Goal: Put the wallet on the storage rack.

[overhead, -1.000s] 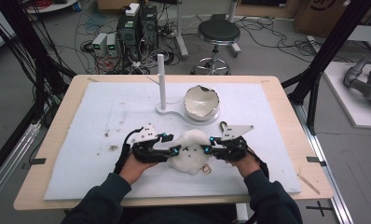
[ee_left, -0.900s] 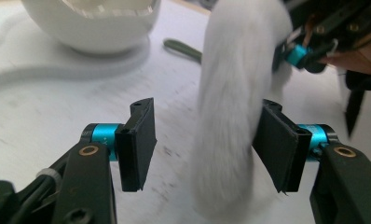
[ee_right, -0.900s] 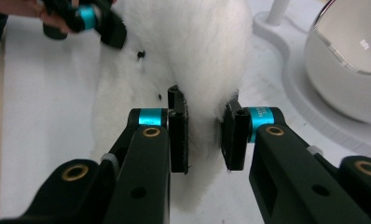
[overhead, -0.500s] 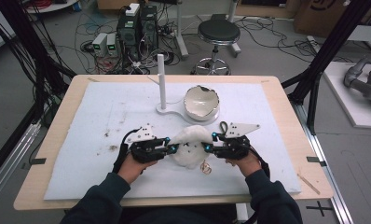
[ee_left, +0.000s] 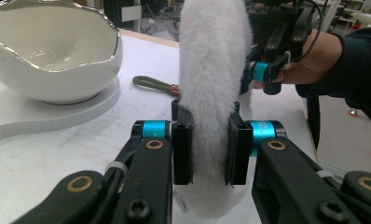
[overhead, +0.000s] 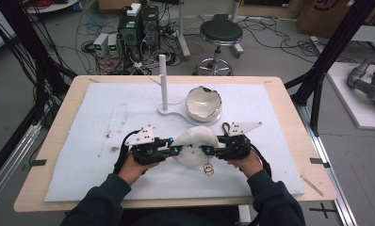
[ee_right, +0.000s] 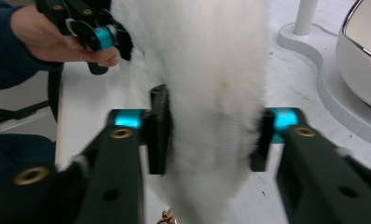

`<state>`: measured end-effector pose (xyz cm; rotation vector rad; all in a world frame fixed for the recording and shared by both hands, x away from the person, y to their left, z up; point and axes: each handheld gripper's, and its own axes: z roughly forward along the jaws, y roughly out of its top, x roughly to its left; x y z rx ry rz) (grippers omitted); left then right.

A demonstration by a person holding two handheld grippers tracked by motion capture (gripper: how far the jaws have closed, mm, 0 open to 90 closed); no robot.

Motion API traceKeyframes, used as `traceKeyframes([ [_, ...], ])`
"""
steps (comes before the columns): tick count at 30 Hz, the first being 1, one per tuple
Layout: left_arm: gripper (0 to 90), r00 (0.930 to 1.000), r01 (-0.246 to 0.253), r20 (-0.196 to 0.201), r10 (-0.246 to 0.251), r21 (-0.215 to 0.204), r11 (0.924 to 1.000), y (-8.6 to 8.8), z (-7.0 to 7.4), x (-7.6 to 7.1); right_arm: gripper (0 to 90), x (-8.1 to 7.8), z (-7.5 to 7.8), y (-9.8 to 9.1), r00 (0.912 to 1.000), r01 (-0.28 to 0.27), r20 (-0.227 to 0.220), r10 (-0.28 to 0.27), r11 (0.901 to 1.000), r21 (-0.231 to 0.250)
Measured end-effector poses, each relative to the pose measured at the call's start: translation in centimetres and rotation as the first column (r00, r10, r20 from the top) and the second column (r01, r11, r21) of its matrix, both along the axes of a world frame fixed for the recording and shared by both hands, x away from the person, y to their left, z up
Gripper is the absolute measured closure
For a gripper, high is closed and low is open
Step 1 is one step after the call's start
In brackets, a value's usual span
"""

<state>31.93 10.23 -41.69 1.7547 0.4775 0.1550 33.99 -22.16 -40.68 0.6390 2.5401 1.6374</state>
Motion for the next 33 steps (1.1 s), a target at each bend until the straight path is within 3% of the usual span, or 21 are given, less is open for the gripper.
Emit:
traceKeyframes([
  [2,68.7,0.9990,-0.030,-0.033,0.030,0.012,0.9995,0.0,-0.1,0.2,71.0,0.0,0.1,-0.2,0.9999,-0.012,-0.001,0.012,0.9998,0.014],
  [4,54.4,0.9932,-0.097,-0.059,0.100,0.050,0.9940,0.3,-0.3,0.6,73.3,-0.3,0.3,-0.1,0.9996,-0.012,0.026,0.012,0.9999,-0.001],
  [5,53.4,0.9932,-0.097,-0.059,0.100,0.050,0.9940,0.3,-0.3,0.6,73.6,-0.3,0.3,-0.2,0.9993,-0.008,0.036,0.008,1.0000,-0.005],
  [10,49.6,0.9777,-0.202,-0.053,0.203,0.035,0.9788,2.8,0.1,1.1,74.2,-0.4,0.8,-0.7,0.9966,0.036,0.075,-0.034,0.9992,-0.017],
  [11,48.5,0.9777,-0.202,-0.053,0.203,0.035,0.9788,2.8,0.1,1.1,74.2,-0.4,0.9,-0.9,0.9956,0.045,0.084,-0.043,0.9988,-0.018],
  [12,47.2,0.9664,-0.252,-0.043,0.253,0.034,0.9671,4.2,0.3,1.3,74.2,-0.5,1.1,-1.0,0.9941,0.053,0.096,-0.050,0.9984,-0.023],
  [13,45.8,0.9594,-0.279,-0.035,0.280,0.037,0.9597,4.9,0.5,1.3,74.3,-0.5,1.3,-1.1,0.9916,0.065,0.114,-0.061,0.9974,-0.032],
  [14,44.3,0.9594,-0.279,-0.035,0.280,0.037,0.9597,4.9,0.5,1.3,74.3,-0.6,1.6,-1.2,0.9898,0.076,0.123,-0.072,0.9966,-0.031],
  [15,42.6,0.9442,-0.328,-0.021,0.329,0.032,0.9441,6.6,0.7,1.5,74.4,-0.6,1.8,-1.3,0.9885,0.082,0.130,-0.077,0.9961,-0.034],
  [16,40.7,0.9442,-0.328,-0.021,0.329,0.032,0.9441,6.6,0.7,1.5,74.6,-0.6,2.0,-1.5,0.9861,0.092,0.142,-0.086,0.9953,-0.033],
  [17,39.4,0.9313,-0.363,-0.017,0.364,0.023,0.9314,8.0,0.8,1.7,74.8,-0.6,2.2,-1.6,0.9838,0.101,0.152,-0.095,0.9943,-0.033],
  [18,36.5,0.9313,-0.363,-0.017,0.364,0.023,0.9314,8.0,0.8,1.7,74.8,-0.6,2.2,-1.6,0.9838,0.101,0.152,-0.095,0.9943,-0.033],
  [19,33.1,0.9196,-0.392,-0.021,0.392,0.020,0.9198,9.0,0.9,1.8,75.4,-0.6,2.7,-1.8,0.9818,0.110,0.160,-0.103,0.9934,-0.035],
  [23,25.3,0.8886,-0.455,-0.060,0.455,0.011,0.8904,11.4,0.6,2.3,75.7,-0.4,3.4,-2.2,0.9760,0.128,0.182,-0.119,0.9911,-0.038],
  [26,24.6,0.8800,-0.472,-0.055,0.472,0.014,0.8816,12.1,0.4,2.4,76.1,0.2,4.6,-2.3,0.9631,0.160,0.225,-0.147,0.9863,-0.040],
  [32,24.6,0.8819,-0.467,-0.053,0.468,0.043,0.8834,12.0,0.2,2.6,76.3,1.0,6.4,-2.1,0.9499,0.184,0.264,-0.167,0.9822,-0.040],
  [33,24.6,0.8824,-0.466,-0.053,0.467,0.044,0.8839,11.9,0.2,2.6,76.3,1.5,7.3,-2.0,0.9439,0.189,0.284,-0.168,0.9809,-0.046],
])
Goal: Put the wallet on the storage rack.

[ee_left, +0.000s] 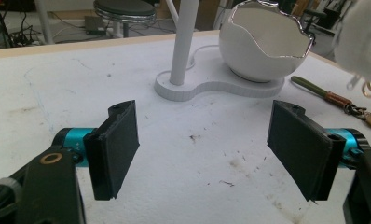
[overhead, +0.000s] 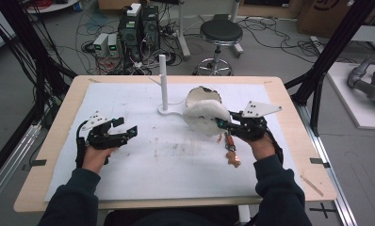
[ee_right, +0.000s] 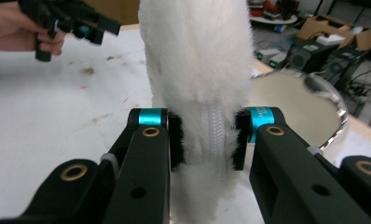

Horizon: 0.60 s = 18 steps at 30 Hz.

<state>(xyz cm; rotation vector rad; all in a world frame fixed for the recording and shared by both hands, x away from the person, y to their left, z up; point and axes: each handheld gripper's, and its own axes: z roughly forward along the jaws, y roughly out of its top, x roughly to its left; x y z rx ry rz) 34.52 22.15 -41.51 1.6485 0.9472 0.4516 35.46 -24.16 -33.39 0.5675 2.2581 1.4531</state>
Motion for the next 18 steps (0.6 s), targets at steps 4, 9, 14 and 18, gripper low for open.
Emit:
traceKeyframes([
  [4,24.6,1.0000,0.001,-0.007,-0.001,0.000,1.0000,-0.1,-0.2,0.0,76.2,1.3,1.9,0.5,0.9996,0.011,0.027,-0.010,0.9995,-0.030],
  [9,24.7,0.9999,-0.001,-0.016,0.001,-0.003,1.0000,-0.1,-0.3,0.1,76.2,3.4,3.9,1.5,0.9985,0.025,0.050,-0.022,0.9974,-0.067],
  [14,24.6,0.9997,0.003,-0.023,-0.003,-0.006,1.0000,-0.1,-0.4,0.2,76.1,4.9,4.7,2.1,0.9976,0.033,0.064,-0.028,0.9956,-0.087],
  [18,24.6,0.9996,0.001,-0.028,-0.001,-0.010,0.9999,-0.1,-0.4,0.3,75.9,6.4,4.9,2.7,0.9950,0.052,0.092,-0.039,0.9876,-0.148],
])
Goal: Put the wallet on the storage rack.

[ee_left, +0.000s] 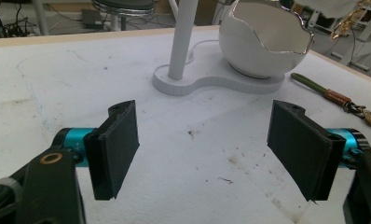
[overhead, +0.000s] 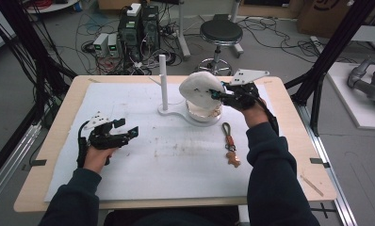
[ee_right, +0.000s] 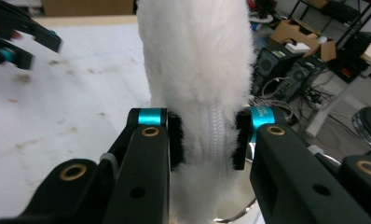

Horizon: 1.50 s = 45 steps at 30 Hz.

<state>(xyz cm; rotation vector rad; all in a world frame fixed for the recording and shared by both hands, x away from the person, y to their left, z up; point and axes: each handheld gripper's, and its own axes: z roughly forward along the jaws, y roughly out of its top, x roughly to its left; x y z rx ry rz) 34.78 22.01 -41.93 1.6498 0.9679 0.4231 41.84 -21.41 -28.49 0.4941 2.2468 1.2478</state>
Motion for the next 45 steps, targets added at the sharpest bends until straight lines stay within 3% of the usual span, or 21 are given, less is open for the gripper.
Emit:
traceKeyframes([
  [2,24.6,1.0000,-0.001,-0.002,0.001,-0.001,1.0000,0.0,0.0,0.0,75.8,1.1,0.0,0.4,0.9999,0.012,0.005,-0.012,0.9987,-0.050],
  [8,24.6,0.9999,0.001,-0.011,-0.001,-0.004,1.0000,0.0,-0.1,0.1,75.8,2.8,0.0,0.8,0.9994,0.030,0.018,-0.028,0.9966,-0.077],
  [17,24.7,0.9999,-0.002,-0.014,0.002,-0.007,1.0000,0.1,-0.1,0.2,75.6,4.0,0.0,0.8,0.9977,0.052,0.049,-0.048,0.9947,-0.089],
  [18,24.6,0.9999,-0.001,-0.015,0.001,-0.008,1.0000,0.1,-0.1,0.2,75.6,4.1,-0.1,0.8,0.9976,0.051,0.051,-0.046,0.9941,-0.096],
  [19,24.6,0.9999,0.000,-0.017,0.000,-0.009,1.0000,0.1,-0.1,0.2,75.5,4.1,-0.4,0.9,0.9980,0.049,0.046,-0.043,0.9898,-0.134],
  [20,24.6,0.9998,0.001,-0.018,-0.002,-0.007,1.0000,0.1,-0.2,0.2,75.5,4.1,-0.4,0.9,0.9980,0.049,0.046,-0.043,0.9898,-0.134],
  [21,24.7,0.9998,0.001,-0.018,-0.001,-0.006,1.0000,0.1,-0.2,0.2,75.5,4.1,-0.8,0.9,0.9987,0.043,0.033,-0.038,0.9837,-0.174],
  [26,24.6,0.9998,0.000,-0.020,0.000,-0.012,0.9999,0.1,-0.1,0.1,75.5,3.9,-1.7,0.9,0.9990,0.042,0.027,-0.036,0.9701,-0.239],
  [27,24.6,0.9998,0.001,-0.020,-0.002,-0.011,0.9999,0.1,-0.1,0.2,75.5,3.8,-2.0,0.8,0.9988,0.048,0.023,-0.043,0.9577,-0.284],
  [30,24.6,0.9997,0.003,-0.022,-0.003,-0.007,1.0000,0.1,-0.1,0.2,75.4,3.8,-2.2,0.7,0.9987,0.051,0.024,-0.046,0.9544,-0.294],
  [33,24.6,0.9996,0.003,-0.026,-0.003,-0.005,1.0000,0.0,-0.2,0.2,75.5,3.7,-3.2,0.9,0.9981,0.061,0.029,-0.055,0.9424,-0.329],
  [37,24.7,0.9996,0.004,-0.029,-0.005,-0.005,1.0000,0.0,-0.2,0.2,75.5,3.8,-3.8,1.3,0.9979,0.064,0.030,-0.058,0.9347,-0.350],
  [41,24.6,0.9995,0.005,-0.030,-0.005,-0.006,1.0000,0.0,-0.2,0.2,75.6,4.1,-4.8,2.8,0.9973,0.073,0.044,-0.059,0.9006,-0.429],
  [42,24.6,0.9995,0.004,-0.031,-0.004,-0.007,1.0000,0.0,-0.2,0.2,75.6,4.1,-4.8,2.8,0.9973,0.073,0.044,-0.059,0.9006,-0.429],
  [43,24.6,0.9995,0.003,-0.030,-0.003,-0.008,1.0000,0.0,-0.2,0.2,75.6,4.3,-5.3,3.3,0.9968,0.078,0.049,-0.062,0.8856,-0.458],
  [44,24.6,0.9996,0.003,-0.029,-0.003,-0.009,1.0000,0.0,-0.2,0.2,75.6,4.3,-5.3,3.3,0.9968,0.078,0.049,-0.062,0.8856,-0.458],
  [45,24.6,0.9996,0.004,-0.029,-0.004,-0.013,0.9999,0.0,-0.2,0.2,75.6,4.4,-5.5,3.5,0.9966,0.081,0.051,-0.065,0.8781,-0.472],
])
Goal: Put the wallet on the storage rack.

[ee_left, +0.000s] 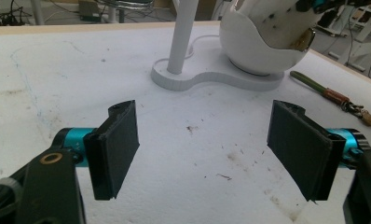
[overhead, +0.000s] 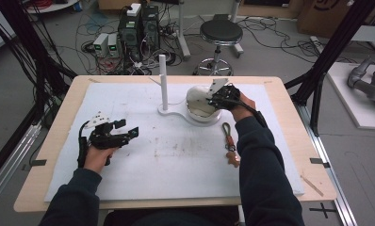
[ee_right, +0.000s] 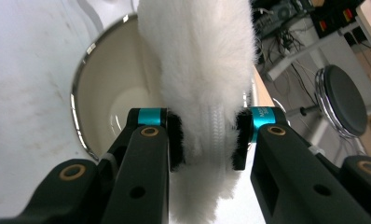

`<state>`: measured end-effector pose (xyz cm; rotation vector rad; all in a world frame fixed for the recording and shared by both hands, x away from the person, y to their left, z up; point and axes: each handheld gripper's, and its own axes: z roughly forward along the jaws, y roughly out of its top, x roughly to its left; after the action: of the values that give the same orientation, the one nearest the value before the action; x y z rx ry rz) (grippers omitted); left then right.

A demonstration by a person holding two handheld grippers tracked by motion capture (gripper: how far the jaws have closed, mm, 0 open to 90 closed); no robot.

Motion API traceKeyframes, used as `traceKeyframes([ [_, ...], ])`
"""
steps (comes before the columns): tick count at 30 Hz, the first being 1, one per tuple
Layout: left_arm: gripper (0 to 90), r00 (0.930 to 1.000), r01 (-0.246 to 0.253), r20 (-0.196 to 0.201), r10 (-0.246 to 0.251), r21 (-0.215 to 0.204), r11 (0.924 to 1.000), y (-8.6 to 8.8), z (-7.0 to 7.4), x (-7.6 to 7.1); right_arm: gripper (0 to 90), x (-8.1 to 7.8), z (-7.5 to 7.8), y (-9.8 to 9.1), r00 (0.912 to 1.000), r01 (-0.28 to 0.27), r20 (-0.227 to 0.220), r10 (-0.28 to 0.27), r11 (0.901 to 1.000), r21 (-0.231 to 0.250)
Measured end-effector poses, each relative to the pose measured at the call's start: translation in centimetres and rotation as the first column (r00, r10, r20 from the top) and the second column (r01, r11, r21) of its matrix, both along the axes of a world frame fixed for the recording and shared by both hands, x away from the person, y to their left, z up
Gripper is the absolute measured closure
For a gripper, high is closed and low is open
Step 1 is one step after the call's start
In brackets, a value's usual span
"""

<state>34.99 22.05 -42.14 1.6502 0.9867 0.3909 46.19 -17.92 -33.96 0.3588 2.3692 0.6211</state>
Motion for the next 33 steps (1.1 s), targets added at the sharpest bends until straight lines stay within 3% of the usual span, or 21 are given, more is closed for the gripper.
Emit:
traceKeyframes([
  [6,24.6,1.0000,0.003,-0.002,-0.003,-0.002,1.0000,0.0,0.0,0.0,75.7,0.5,-0.9,0.6,0.9997,0.020,-0.011,-0.020,0.9997,-0.013],
  [9,24.7,1.0000,0.004,-0.002,-0.004,-0.002,1.0000,0.0,0.0,0.0,74.1,0.6,-1.1,0.1,0.9984,0.023,-0.052,-0.021,0.9992,0.032],
  [11,24.6,1.0000,0.004,-0.002,-0.004,-0.005,1.0000,0.0,0.0,0.0,62.3,0.6,-1.0,-0.4,0.9940,0.032,-0.107,-0.021,0.9943,0.101],
  [13,24.7,1.0000,0.000,-0.002,0.000,-0.007,1.0000,0.0,0.0,0.0,52.5,0.3,-0.6,-1.1,0.9895,0.062,-0.140,-0.038,0.9830,0.173],
  [14,24.6,1.0000,0.001,-0.002,-0.001,-0.008,1.0000,0.0,0.0,0.0,48.0,0.1,-0.3,-1.7,0.9880,0.079,-0.148,-0.046,0.9713,0.225],
  [17,24.7,1.0000,0.004,0.001,-0.004,-0.010,0.9999,0.1,0.1,0.0,42.0,-0.5,0.5,-3.1,0.9832,0.112,-0.173,-0.060,0.9439,0.311],
  [18,24.6,1.0000,-0.001,0.005,0.001,-0.014,0.9999,0.1,0.1,-0.1,41.9,-0.9,0.8,-3.6,0.9837,0.116,-0.169,-0.062,0.9360,0.332],
  [19,24.6,1.0000,0.001,0.006,-0.001,-0.015,0.9999,0.2,0.1,-0.1,41.4,-1.5,0.9,-4.2,0.9891,0.111,-0.131,-0.067,0.9255,0.362],
  [21,24.6,0.9999,0.001,0.016,-0.001,-0.029,0.9996,0.2,0.2,-0.1,38.2,-2.5,1.3,-5.5,0.9877,0.132,-0.129,-0.088,0.9123,0.388],
  [22,24.6,0.9998,-0.002,0.021,0.003,-0.033,0.9995,0.3,0.3,-0.1,37.5,-3.2,1.2,-6.2,0.9890,0.138,-0.108,-0.101,0.8947,0.425],
  [24,22.6,0.9991,-0.015,0.039,0.016,-0.038,0.9992,0.4,0.4,-0.2,33.0,-4.5,0.6,-7.8,0.9835,0.178,-0.114,-0.140,0.8685,0.463],
  [26,21.1,0.9979,-0.031,0.056,0.033,-0.039,0.9988,0.6,0.6,-0.3,32.7,-5.6,-0.2,-9.0,0.9769,0.209,-0.147,-0.155,0.8430,0.496],
  [27,21.1,0.9976,-0.033,0.060,0.035,-0.041,0.9986,0.7,0.6,-0.3,31.3,-6.8,-1.4,-10.2,0.9682,0.245,-0.173,-0.181,0.8243,0.510],
  [29,21.1,0.9967,-0.044,0.067,0.046,-0.033,0.9985,0.8,0.6,-0.4,31.0,-7.3,-2.0,-10.6,0.9655,0.257,-0.172,-0.195,0.8210,0.510],
  [30,21.1,0.9966,-0.043,0.069,0.044,-0.026,0.9988,0.8,0.6,-0.3,30.1,-8.4,-3.0,-11.4,0.9598,0.279,-0.178,-0.217,0.8121,0.513],
  [31,21.2,0.9966,-0.043,0.069,0.044,-0.026,0.9988,0.8,0.6,-0.3,30.1,-8.4,-3.0,-11.4,0.9598,0.279,-0.178,-0.217,0.8121,0.513],
  [32,21.1,0.9964,-0.043,0.073,0.044,-0.016,0.9990,0.8,0.6,-0.3,29.6,-9.2,-3.9,-11.9,0.9531,0.301,-0.194,-0.233,0.7983,0.522],
  [33,21.1,0.9964,-0.043,0.073,0.044,-0.016,0.9990,0.8,0.6,-0.3,29.6,-9.2,-3.9,-11.9,0.9531,0.301,-0.194,-0.233,0.7983,0.522],
])
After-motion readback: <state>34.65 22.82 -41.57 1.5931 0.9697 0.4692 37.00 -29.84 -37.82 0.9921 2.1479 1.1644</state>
